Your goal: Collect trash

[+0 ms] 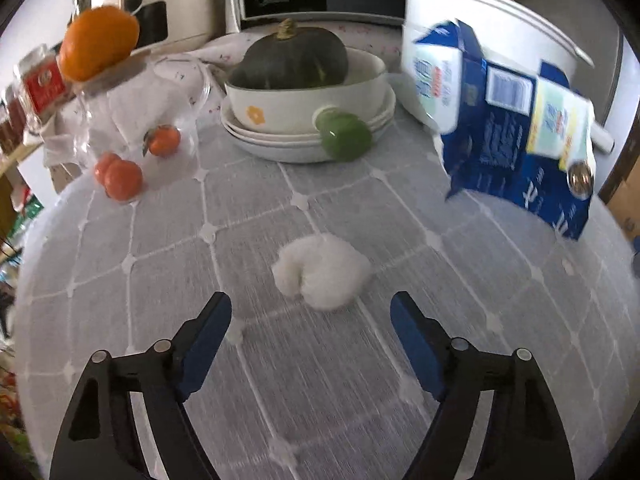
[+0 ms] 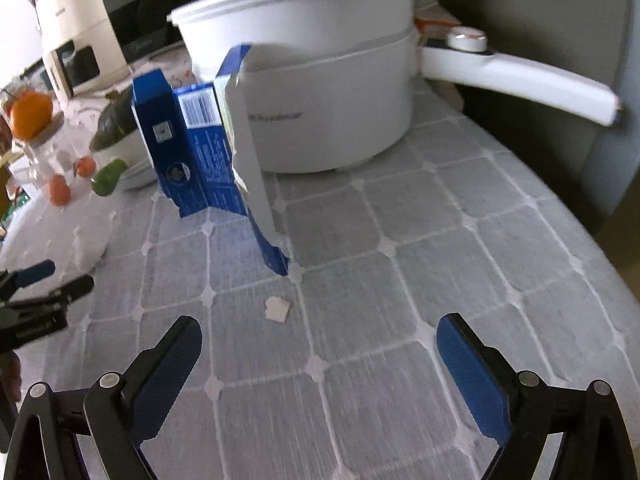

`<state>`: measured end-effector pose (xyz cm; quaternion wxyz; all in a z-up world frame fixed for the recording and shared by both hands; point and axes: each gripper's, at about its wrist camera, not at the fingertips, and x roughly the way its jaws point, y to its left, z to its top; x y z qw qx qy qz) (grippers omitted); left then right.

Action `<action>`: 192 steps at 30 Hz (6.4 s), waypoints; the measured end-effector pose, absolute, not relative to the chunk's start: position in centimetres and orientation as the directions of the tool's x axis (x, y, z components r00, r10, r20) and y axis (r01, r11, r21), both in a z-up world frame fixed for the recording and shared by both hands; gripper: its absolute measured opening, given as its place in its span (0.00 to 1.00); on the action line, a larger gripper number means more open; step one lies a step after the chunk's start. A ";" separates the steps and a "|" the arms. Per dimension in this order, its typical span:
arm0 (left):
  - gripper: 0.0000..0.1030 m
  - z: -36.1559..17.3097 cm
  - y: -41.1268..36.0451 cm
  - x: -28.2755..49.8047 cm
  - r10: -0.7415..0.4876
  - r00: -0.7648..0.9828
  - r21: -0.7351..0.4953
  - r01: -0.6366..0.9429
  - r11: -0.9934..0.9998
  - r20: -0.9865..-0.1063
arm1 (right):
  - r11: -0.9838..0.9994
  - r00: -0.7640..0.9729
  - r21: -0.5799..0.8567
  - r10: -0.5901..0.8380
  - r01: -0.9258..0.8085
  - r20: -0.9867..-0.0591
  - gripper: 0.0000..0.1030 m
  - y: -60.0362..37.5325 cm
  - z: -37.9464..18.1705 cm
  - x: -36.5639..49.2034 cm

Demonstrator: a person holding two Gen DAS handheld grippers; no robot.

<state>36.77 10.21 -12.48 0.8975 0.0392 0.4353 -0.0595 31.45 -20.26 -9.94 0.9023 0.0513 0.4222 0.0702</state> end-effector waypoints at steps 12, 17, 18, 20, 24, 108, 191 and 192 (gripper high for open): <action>0.36 -12.8 10.8 37.8 -0.266 0.578 -0.174 0.210 0.962 -0.771 | 0.978 0.661 0.124 0.206 -0.169 -0.721 0.94 -15.5 -11.9 36.8; 0.35 -12.5 10.6 36.4 -0.288 0.579 -0.192 0.223 0.956 -0.763 | 0.979 0.675 0.065 0.181 -0.194 -0.715 0.80 -14.3 -12.2 38.2; 0.35 -12.5 10.5 36.2 -0.288 0.574 -0.197 0.218 0.956 -0.767 | 0.979 0.675 0.064 0.180 -0.194 -0.715 0.77 -14.2 -12.2 38.5; 0.35 -12.4 10.5 35.7 -0.281 0.570 -0.194 0.209 0.958 -0.772 | 0.979 0.670 0.074 0.185 -0.191 -0.719 0.60 -14.2 -12.4 39.1; 0.35 -11.8 10.7 35.0 -0.282 0.568 -0.203 0.198 0.959 -0.773 | 0.972 0.632 0.114 0.219 -0.204 -0.743 0.13 -14.4 -12.6 39.5; 0.97 -7.0 -20.6 14.4 -0.509 0.317 -0.243 0.605 0.759 -0.800 | 0.943 0.357 0.060 -0.064 0.326 -0.932 0.64 -41.1 -10.6 5.9; 0.98 -2.9 -3.9 10.7 -0.022 0.702 0.047 0.079 0.996 -0.711 | 0.999 0.754 -0.009 -0.038 0.042 -0.655 0.99 -23.4 -4.3 11.2; 0.98 -2.9 -3.9 10.6 -0.023 0.702 0.047 0.080 0.996 -0.712 | 0.999 0.755 -0.008 -0.038 0.043 -0.655 0.99 -23.4 -4.3 11.2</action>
